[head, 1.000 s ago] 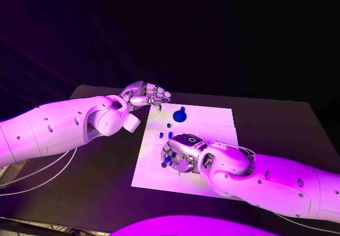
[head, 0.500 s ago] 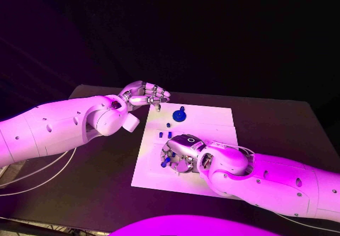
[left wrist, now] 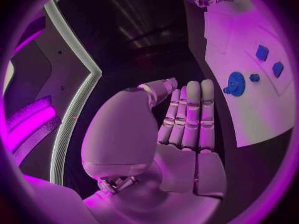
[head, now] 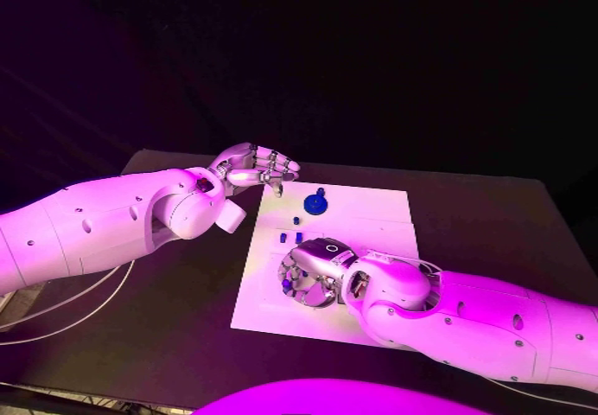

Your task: Assemble the parts on the task board

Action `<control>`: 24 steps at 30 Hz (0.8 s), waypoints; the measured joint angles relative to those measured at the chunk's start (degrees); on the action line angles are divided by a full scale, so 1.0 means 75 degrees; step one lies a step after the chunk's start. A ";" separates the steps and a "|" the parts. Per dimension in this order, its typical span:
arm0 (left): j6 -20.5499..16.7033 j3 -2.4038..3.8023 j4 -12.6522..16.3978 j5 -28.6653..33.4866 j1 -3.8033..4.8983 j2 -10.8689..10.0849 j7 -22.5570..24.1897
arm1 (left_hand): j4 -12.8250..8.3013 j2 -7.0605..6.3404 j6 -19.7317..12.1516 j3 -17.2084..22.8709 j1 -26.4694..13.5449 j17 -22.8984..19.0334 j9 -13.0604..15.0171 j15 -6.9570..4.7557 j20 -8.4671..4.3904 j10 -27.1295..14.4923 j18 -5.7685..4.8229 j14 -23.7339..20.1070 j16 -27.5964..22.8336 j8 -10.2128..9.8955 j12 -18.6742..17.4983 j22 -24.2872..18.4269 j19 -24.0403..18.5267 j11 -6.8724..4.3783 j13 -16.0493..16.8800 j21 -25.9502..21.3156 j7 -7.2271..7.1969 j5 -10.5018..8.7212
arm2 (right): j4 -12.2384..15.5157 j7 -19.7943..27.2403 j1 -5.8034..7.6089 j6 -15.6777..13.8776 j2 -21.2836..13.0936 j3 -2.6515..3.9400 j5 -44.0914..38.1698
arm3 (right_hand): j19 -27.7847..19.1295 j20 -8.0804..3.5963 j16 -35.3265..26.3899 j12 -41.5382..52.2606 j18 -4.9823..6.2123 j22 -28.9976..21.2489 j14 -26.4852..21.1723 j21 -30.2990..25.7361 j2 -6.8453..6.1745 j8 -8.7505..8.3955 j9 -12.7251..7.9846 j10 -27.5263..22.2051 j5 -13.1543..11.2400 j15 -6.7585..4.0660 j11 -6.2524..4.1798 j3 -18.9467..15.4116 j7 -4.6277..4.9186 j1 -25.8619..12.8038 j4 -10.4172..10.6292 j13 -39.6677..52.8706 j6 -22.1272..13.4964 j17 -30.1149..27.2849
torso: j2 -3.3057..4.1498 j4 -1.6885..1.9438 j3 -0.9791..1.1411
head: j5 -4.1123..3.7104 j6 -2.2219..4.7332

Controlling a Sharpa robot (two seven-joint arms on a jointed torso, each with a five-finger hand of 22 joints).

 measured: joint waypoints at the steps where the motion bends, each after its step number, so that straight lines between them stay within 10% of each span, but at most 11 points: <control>1: 0.0001 0.0000 0.0000 0.0000 0.0000 0.0000 -0.0002 | 0.0000 0.0000 0.0000 0.0000 0.0000 0.0000 0.0000 0.0000 0.0000 0.0000 -0.0001 0.0000 0.0000 0.0000 0.0000 0.0000 0.0000 0.0000 0.0000 0.0000 0.0000 0.0000 | -0.0010 -0.0007 -0.0003 0.0000 0.0010 -0.0002 0.0000 | 0.0000 0.0000 0.0000 0.0000 0.0000 0.0000 0.0000 0.0000 -0.0033 -0.0001 -0.0004 0.0000 0.0000 0.0000 0.0000 0.0000 0.0001 -0.0015 0.0000 0.0000 -0.0001 0.0000 | 0.0000 0.0000 0.0000 | 0.0000 0.0000; 16: 0.0015 0.0000 0.0004 0.0000 0.0000 -0.0008 -0.0026 | 0.0000 0.0000 0.0000 0.0000 0.0000 0.0000 0.0000 0.0000 0.0000 0.0000 0.0000 0.0000 0.0000 0.0000 0.0000 0.0000 0.0000 0.0000 0.0000 0.0000 0.0000 0.0000 | -0.0007 -0.0159 -0.0071 -0.0180 -0.0072 -0.0019 -0.0019 | 0.0000 0.0000 0.0000 -0.0069 0.0001 0.0006 0.0000 -0.0279 -0.0115 -0.0133 -0.0047 -0.0315 0.0000 0.0000 0.0010 -0.0116 0.0020 -0.0001 -0.0031 -0.0001 -0.0185 -0.0072 | 0.0000 -0.0004 0.0009 | 0.0014 -0.0008; 24: 0.0021 0.0000 0.0004 0.0000 0.0000 -0.0022 -0.0036 | 0.0000 0.0000 0.0000 0.0000 0.0000 -0.0008 0.0000 0.0000 0.0000 -0.0028 0.0000 0.0000 0.0000 0.0000 0.0000 -0.0008 0.0000 -0.0029 0.0000 -0.0028 0.0000 0.0000 | 0.0269 -0.0159 -0.0076 -0.0614 -0.0388 -0.0009 -0.0023 | 0.0028 0.0028 -0.0058 0.0116 0.0001 0.0006 0.0000 -0.0543 -0.0169 -0.0415 -0.0152 -0.0912 0.0178 -0.0001 0.0044 -0.0916 -0.0036 -0.0055 0.0025 0.0131 -0.0647 -0.0198 | -0.0001 -0.0004 0.0010 | 0.0007 0.0019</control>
